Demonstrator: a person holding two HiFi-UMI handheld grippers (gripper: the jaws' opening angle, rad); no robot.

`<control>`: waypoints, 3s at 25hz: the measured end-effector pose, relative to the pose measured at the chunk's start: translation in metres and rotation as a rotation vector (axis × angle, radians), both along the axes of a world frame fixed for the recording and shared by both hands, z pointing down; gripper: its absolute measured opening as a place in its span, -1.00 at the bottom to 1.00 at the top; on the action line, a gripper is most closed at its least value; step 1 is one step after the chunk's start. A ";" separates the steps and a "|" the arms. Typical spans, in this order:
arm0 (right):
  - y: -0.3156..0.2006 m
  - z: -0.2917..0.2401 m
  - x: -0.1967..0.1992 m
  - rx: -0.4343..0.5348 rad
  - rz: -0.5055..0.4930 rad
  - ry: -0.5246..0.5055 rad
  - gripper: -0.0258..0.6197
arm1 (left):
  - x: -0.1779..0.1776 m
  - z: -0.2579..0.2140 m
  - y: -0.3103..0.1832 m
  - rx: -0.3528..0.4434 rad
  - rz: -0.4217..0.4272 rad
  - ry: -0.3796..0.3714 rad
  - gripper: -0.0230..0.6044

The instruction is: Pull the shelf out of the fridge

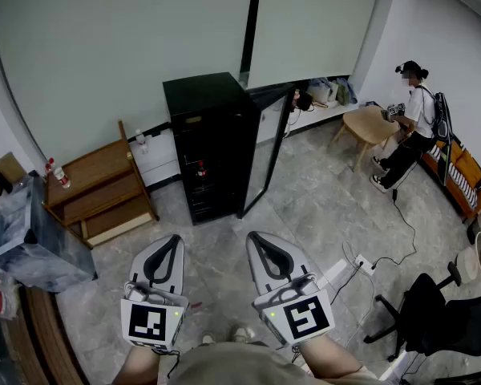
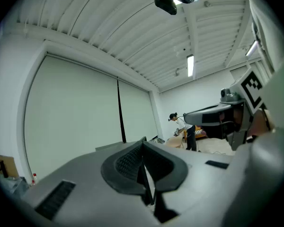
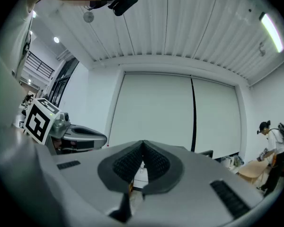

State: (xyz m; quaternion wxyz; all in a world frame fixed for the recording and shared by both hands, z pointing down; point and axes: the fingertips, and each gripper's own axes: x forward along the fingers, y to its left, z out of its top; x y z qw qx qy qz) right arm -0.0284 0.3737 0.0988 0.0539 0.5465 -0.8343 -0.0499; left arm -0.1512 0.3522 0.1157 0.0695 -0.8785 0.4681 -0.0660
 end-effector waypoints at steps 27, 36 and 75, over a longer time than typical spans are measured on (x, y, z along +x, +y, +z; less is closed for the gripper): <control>-0.029 0.042 0.058 -0.084 0.051 -0.056 -0.93 | 0.049 0.028 -0.026 -0.036 -0.021 -0.024 -0.91; -0.037 0.056 0.075 -0.027 -0.007 -0.097 -0.93 | 0.068 0.046 -0.037 -0.066 -0.051 -0.008 -0.91; -0.383 0.113 0.048 -0.157 0.012 -0.147 -0.93 | 0.062 0.092 -0.369 -0.134 0.008 -0.031 -0.91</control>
